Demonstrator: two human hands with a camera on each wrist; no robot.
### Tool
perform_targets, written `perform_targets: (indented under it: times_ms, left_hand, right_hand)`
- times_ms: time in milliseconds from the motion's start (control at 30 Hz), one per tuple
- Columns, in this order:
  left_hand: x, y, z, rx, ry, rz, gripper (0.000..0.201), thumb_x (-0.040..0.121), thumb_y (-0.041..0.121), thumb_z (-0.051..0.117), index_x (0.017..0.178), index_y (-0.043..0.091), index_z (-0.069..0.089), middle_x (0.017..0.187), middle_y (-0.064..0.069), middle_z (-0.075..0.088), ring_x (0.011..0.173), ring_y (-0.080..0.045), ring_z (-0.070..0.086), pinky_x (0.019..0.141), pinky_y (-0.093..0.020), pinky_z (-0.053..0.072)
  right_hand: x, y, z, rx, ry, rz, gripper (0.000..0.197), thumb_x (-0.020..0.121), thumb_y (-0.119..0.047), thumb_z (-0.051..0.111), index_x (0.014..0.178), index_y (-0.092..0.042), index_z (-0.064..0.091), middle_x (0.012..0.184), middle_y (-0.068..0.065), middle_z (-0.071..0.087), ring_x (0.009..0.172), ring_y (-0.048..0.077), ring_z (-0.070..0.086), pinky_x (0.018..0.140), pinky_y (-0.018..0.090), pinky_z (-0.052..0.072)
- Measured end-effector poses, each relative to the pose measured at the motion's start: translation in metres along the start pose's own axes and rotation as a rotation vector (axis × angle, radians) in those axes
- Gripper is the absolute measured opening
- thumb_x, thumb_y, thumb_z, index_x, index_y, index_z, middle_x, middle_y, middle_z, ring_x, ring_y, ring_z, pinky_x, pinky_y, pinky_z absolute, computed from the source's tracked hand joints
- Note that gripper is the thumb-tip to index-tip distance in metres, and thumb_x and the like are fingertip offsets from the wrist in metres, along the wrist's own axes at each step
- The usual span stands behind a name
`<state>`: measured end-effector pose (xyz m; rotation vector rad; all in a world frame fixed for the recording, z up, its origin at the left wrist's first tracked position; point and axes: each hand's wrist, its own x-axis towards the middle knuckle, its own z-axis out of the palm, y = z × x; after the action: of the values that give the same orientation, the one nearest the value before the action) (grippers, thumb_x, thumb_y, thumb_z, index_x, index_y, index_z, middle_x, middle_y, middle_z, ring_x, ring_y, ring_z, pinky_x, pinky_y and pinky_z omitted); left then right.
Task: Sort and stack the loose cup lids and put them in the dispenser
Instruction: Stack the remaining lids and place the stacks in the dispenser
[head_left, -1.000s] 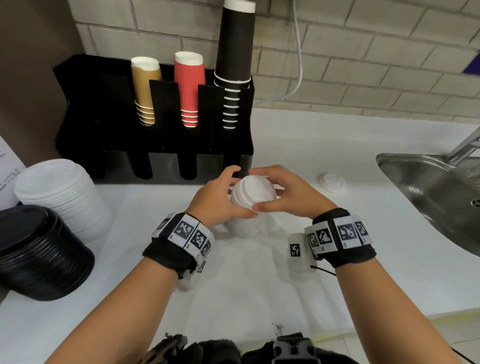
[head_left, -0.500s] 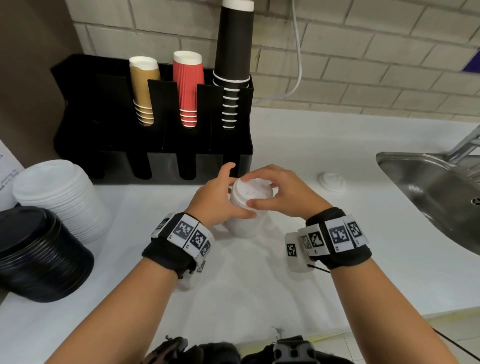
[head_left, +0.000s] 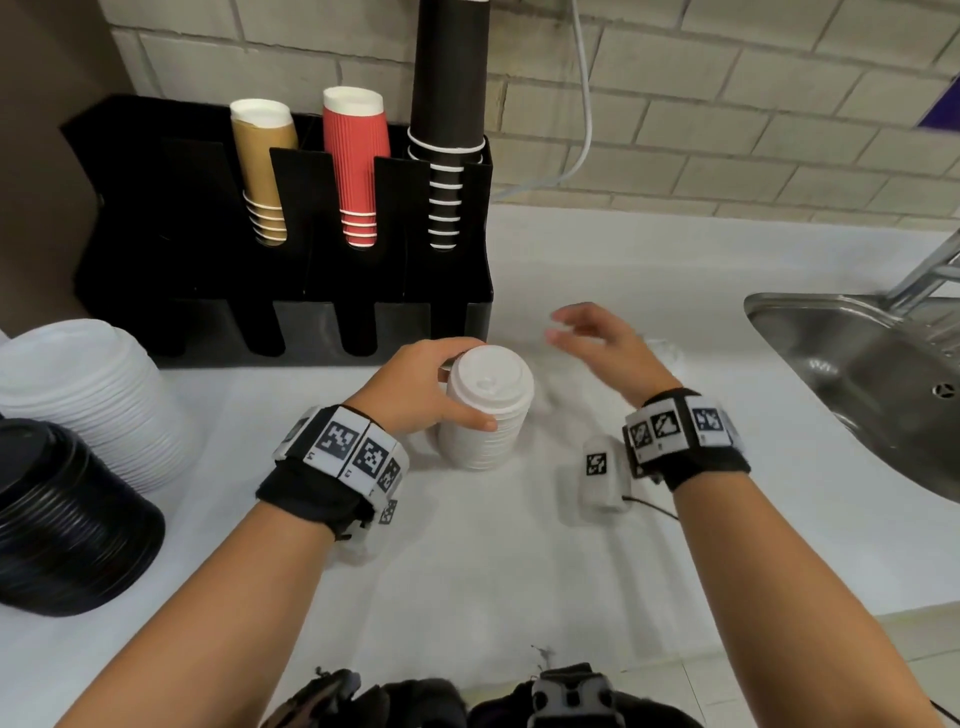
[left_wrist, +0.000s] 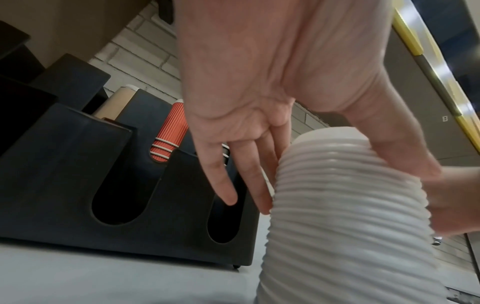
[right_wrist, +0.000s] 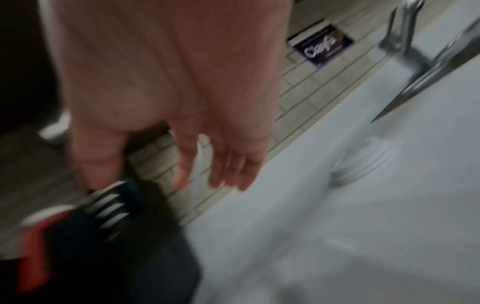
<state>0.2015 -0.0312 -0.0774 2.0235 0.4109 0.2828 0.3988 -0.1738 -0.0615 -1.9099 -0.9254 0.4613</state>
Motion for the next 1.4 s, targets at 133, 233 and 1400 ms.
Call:
perform_targets:
  times_ms: [133,233,1400]
  left_hand:
    - [0.002,-0.003,0.0,0.004,0.0,-0.03,0.067,0.057,0.021,0.093,0.113,0.041,0.06,0.113,0.021,0.065,0.108,0.003,0.057,0.091,-0.02,0.044]
    - [0.003,-0.004,-0.001,0.011,0.001,-0.04,0.067,0.056,0.022,0.094,0.109,0.046,0.059,0.112,0.022,0.065,0.108,0.003,0.057,0.091,-0.02,0.045]
    - [-0.009,0.003,0.005,0.074,0.089,-0.071,0.129,0.059,0.033,0.091,0.155,0.023,0.005,0.13,0.009,0.054,0.113,-0.008,0.053,0.095,-0.027,0.042]
  right_hand:
    - [0.044,0.039,-0.038,-0.493,0.182,0.42,0.059,0.087,-0.042,0.064,0.139,-0.023,0.044,0.144,0.019,0.033,0.132,0.039,0.033,0.109,0.045,0.032]
    - [0.066,0.067,-0.056,-0.629,0.109,0.618,0.067,0.086,-0.05,0.059,0.146,-0.033,0.033,0.149,0.017,0.024,0.133,0.043,0.032,0.109,0.049,0.033]
    - [-0.056,-0.029,0.051,-0.046,-0.041,-0.244,0.033,0.079,-0.018,0.076,0.107,-0.034,0.068,0.118,-0.005,0.051,0.111,0.003,0.049,0.096,0.036,0.047]
